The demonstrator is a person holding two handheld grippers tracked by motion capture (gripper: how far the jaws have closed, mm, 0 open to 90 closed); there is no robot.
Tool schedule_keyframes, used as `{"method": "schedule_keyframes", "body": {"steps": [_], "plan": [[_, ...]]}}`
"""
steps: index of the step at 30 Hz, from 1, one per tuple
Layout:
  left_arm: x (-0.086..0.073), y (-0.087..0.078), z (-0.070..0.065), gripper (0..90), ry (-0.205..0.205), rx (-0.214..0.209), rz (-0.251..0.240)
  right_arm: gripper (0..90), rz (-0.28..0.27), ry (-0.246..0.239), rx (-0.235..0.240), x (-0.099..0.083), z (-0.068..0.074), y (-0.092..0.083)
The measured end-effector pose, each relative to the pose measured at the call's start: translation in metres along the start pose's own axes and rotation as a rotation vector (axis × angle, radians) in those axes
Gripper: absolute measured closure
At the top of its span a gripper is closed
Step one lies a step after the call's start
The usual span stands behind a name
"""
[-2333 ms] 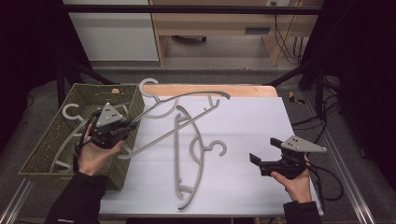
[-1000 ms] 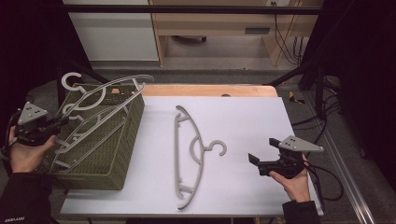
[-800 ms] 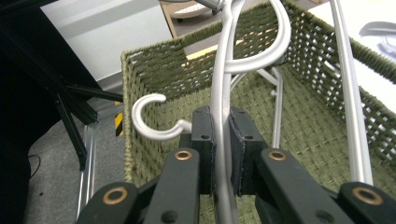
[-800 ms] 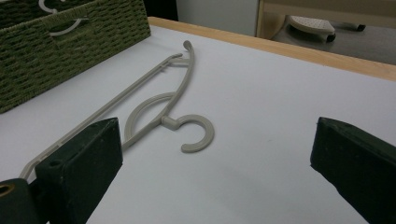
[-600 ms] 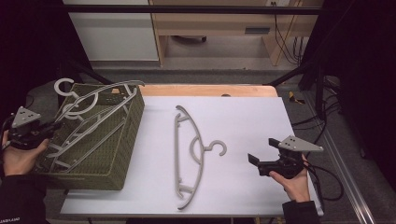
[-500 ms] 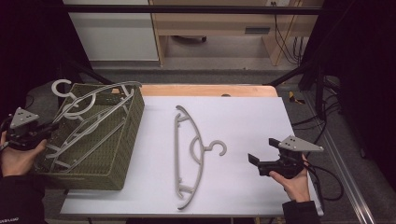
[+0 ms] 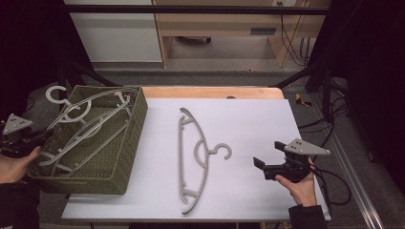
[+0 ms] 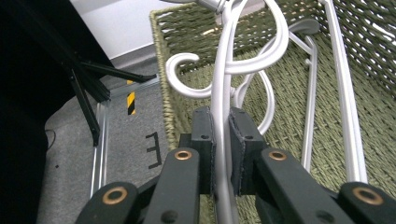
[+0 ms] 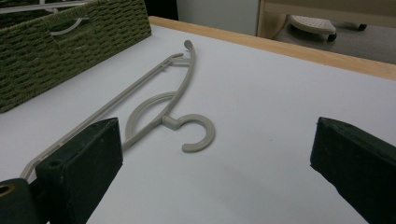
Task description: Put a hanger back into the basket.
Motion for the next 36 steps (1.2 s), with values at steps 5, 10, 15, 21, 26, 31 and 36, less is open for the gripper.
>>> {"method": "schedule_keyframes", "body": {"steps": [5, 10, 15, 21, 26, 31, 36], "plan": [[0.002, 0.006, -0.007, 81.7, 0.008, 0.007, 0.003, 2.6, 0.001, -0.002, 0.002, 0.000, 0.000, 0.000], [-0.008, 0.015, -0.009, 81.6, -0.017, 0.004, 0.024, 2.6, 0.001, -0.003, 0.002, 0.000, 0.000, 0.000], [-0.009, 0.016, -0.011, 81.6, -0.007, 0.020, 0.047, 2.6, 0.003, -0.003, 0.002, -0.001, 0.001, 0.001], [-0.013, 0.020, -0.009, 81.5, 0.008, 0.041, 0.094, 2.6, -0.001, 0.000, 0.003, 0.000, 0.001, 0.000], [-0.017, 0.025, -0.006, 81.6, 0.042, 0.065, 0.109, 2.6, 0.002, -0.003, 0.004, 0.000, 0.001, 0.001], [-0.022, 0.028, -0.008, 81.1, 0.055, 0.050, 0.165, 2.6, 0.000, 0.001, 0.003, 0.000, 0.001, 0.000], [-0.026, 0.032, -0.008, 81.1, 0.082, 0.081, 0.230, 2.6, -0.002, -0.001, 0.002, 0.000, 0.001, -0.001]]}}
Point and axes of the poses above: each handheld gripper's, and its own axes: y roughly forward along the jaws, x roughly out of its top, z roughly to its left, the point moved 10 cm from there along y, roughly forward along the jaws, and after that the axes turned 2 degrees about -y, right-handed, at the moved point
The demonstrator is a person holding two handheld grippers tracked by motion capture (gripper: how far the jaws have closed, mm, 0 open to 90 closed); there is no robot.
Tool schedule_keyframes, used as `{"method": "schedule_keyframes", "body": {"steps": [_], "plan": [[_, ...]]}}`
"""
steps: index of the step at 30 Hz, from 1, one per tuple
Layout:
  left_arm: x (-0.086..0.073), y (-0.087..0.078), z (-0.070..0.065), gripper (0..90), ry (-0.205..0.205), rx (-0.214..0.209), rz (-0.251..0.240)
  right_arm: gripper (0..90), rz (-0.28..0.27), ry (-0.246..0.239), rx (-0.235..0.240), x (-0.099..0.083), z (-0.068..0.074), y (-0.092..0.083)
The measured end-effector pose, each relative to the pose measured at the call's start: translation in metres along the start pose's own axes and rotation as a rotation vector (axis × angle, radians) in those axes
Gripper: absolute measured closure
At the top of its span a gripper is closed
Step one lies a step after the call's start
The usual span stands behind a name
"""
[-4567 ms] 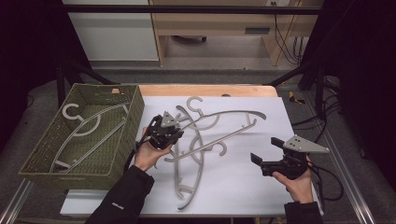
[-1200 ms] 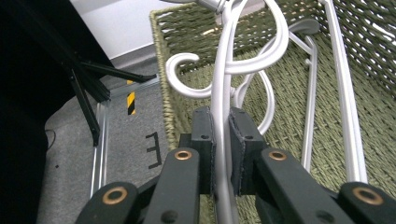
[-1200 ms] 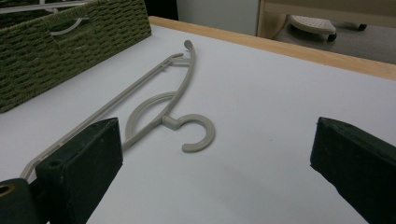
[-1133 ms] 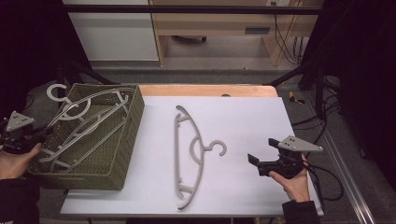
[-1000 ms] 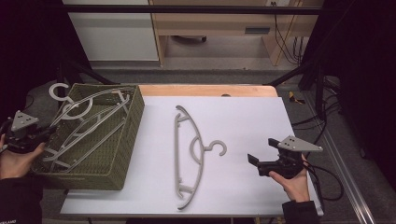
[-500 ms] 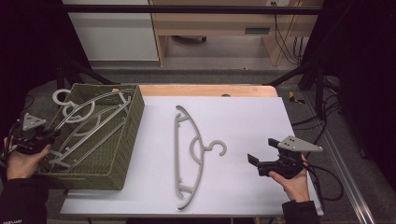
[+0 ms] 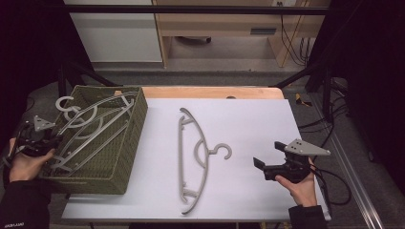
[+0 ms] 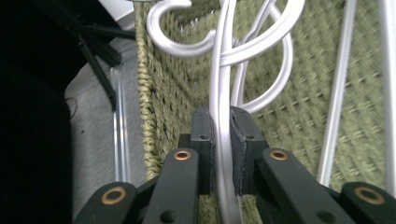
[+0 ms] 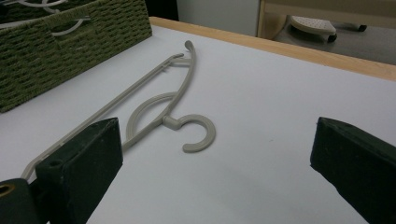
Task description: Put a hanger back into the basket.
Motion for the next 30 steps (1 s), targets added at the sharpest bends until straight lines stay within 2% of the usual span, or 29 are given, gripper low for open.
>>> {"method": "schedule_keyframes", "body": {"steps": [2, 3, 4, 6, 8, 11, 12, 14, 17, 18, 19, 22, 24, 30], "plan": [[0.000, 0.002, -0.002, 81.3, 0.019, 0.005, 0.008, 2.6, 0.001, -0.001, 0.000, 0.000, 0.000, 0.000], [0.000, 0.002, -0.001, 81.4, 0.033, 0.039, 0.022, 2.6, 0.001, -0.001, 0.000, 0.000, 0.000, 0.000], [0.000, 0.003, -0.001, 81.4, 0.038, 0.041, 0.019, 2.6, 0.000, -0.001, 0.001, 0.000, 0.000, 0.000], [-0.001, 0.004, -0.005, 81.1, 0.046, 0.003, 0.022, 2.6, 0.003, -0.002, 0.000, 0.000, 0.000, 0.001], [-0.002, 0.006, -0.012, 79.6, 0.062, -0.068, 0.039, 2.6, 0.003, -0.002, 0.000, 0.000, 0.000, 0.001], [-0.003, 0.007, -0.019, 74.3, 0.096, -0.094, 0.059, 2.6, 0.002, -0.002, 0.000, 0.000, 0.000, 0.000], [-0.004, 0.007, -0.018, 72.6, 0.095, -0.094, 0.059, 2.6, 0.000, 0.000, 0.000, 0.000, 0.000, 0.000], [-0.001, 0.006, -0.016, 68.3, 0.067, -0.098, 0.035, 2.6, 0.000, 0.000, 0.000, 0.000, 0.000, 0.000], [0.003, -0.001, -0.011, 59.9, 0.002, -0.097, -0.002, 2.6, 0.000, 0.000, 0.001, 0.000, 0.000, 0.000], [0.007, -0.006, -0.010, 56.8, -0.053, -0.127, -0.027, 2.6, 0.000, -0.001, 0.003, 0.000, 0.000, 0.000], [0.010, -0.010, -0.009, 54.4, -0.081, -0.136, -0.050, 2.6, 0.002, -0.001, 0.000, 0.000, 0.000, 0.001], [0.021, -0.022, -0.010, 49.4, -0.129, -0.154, -0.118, 2.6, 0.005, -0.002, 0.003, -0.001, 0.001, 0.001], [0.029, -0.030, -0.016, 45.2, -0.154, -0.180, -0.167, 2.6, 0.002, -0.001, 0.003, 0.000, 0.001, 0.001], [0.054, -0.054, -0.044, 37.6, -0.162, -0.242, -0.302, 2.6, -0.005, 0.002, 0.003, 0.001, 0.002, 0.001]]}}
Point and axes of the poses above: each handheld gripper's, and its own axes: y roughly forward along the jaws, x roughly out of its top, z roughly to its left, the point moved 10 cm from there along y, roughly forward along the jaws, and after that the axes turned 2 degrees about -y, right-handed, at the moved point
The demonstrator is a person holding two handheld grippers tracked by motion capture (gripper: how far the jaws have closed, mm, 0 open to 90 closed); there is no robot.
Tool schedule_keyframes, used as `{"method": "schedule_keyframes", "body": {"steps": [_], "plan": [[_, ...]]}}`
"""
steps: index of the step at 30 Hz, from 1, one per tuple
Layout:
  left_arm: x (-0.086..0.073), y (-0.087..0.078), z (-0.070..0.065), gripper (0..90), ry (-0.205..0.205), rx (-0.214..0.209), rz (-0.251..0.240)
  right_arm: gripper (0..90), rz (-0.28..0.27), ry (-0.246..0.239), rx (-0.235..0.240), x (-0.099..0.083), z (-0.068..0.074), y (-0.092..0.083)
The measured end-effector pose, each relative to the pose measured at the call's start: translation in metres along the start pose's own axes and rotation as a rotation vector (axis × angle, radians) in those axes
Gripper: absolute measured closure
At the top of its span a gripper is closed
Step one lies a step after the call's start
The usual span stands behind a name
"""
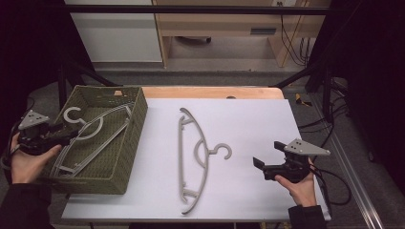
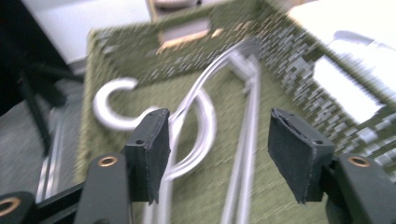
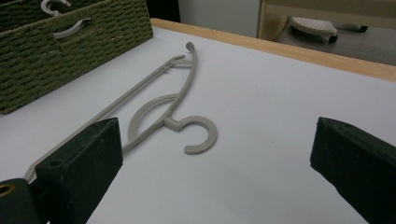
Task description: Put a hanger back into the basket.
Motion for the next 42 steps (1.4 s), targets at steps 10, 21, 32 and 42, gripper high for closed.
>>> {"method": "schedule_keyframes", "body": {"steps": [10, 21, 32, 42], "plan": [[0.022, -0.007, -0.074, 22.3, -0.005, -0.150, -0.158, 2.4, -0.016, 0.005, -0.003, 0.003, 0.001, 0.000], [0.018, -0.011, -0.145, 9.1, 0.010, -0.265, -0.222, 2.2, -0.023, -0.003, 0.016, 0.007, 0.012, 0.003], [0.001, -0.005, -0.177, 6.4, 0.050, -0.325, -0.189, 2.0, -0.026, 0.012, 0.040, 0.008, 0.032, 0.020], [-0.005, -0.001, -0.181, 5.7, 0.051, -0.338, -0.172, 1.4, -0.014, 0.024, 0.071, 0.005, 0.049, 0.037]]}}
Point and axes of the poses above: each handheld gripper's, and its own axes: y roughly forward along the jaws, x roughly out of its top, z roughly to its left, the point moved 10 cm from there along y, roughly forward along the jaws, and after that the axes turned 2 degrees about -y, right-handed, at the moved point
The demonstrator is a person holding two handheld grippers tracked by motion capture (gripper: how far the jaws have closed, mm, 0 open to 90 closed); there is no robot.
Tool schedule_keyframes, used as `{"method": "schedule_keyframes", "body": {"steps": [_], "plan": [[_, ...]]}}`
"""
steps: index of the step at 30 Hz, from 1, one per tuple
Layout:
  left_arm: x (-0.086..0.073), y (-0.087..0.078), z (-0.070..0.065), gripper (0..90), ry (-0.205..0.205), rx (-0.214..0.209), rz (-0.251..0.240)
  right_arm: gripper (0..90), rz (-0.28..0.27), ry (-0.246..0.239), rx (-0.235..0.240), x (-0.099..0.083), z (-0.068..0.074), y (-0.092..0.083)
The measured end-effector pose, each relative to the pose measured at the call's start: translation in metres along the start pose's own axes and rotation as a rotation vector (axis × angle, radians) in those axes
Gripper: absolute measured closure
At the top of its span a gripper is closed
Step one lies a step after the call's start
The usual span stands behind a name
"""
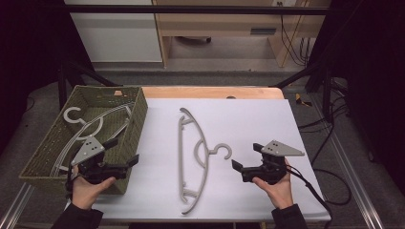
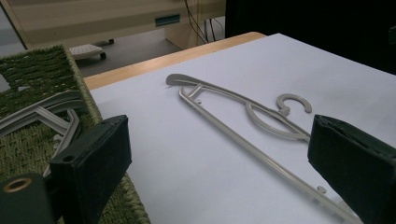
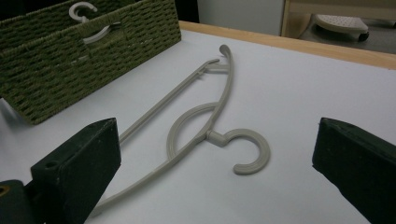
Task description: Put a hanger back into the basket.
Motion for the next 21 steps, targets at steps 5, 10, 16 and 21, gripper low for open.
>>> {"method": "schedule_keyframes", "body": {"steps": [5, 10, 16, 21], "plan": [[0.001, 0.000, -0.002, 6.0, 0.009, -0.005, -0.003, 1.6, 0.035, -0.008, 0.011, -0.007, 0.009, 0.013], [-0.001, 0.002, -0.002, 6.0, 0.013, 0.002, 0.005, 2.4, 0.079, -0.029, 0.024, -0.015, 0.021, 0.026], [-0.002, 0.004, -0.002, 5.9, 0.011, -0.002, 0.009, 6.3, 0.107, -0.021, 0.024, -0.021, 0.033, 0.042], [-0.002, 0.003, -0.002, 5.8, 0.018, -0.005, 0.006, 8.0, 0.169, -0.030, 0.016, -0.034, 0.043, 0.060]]}}
Point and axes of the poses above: each handheld gripper's, and its own axes: y roughly forward along the jaws, x roughly out of its top, z roughly to its left, the point moved 10 cm from there along y, roughly forward along the jaws, and after that the axes turned 2 degrees about -y, right-handed, at the moved point
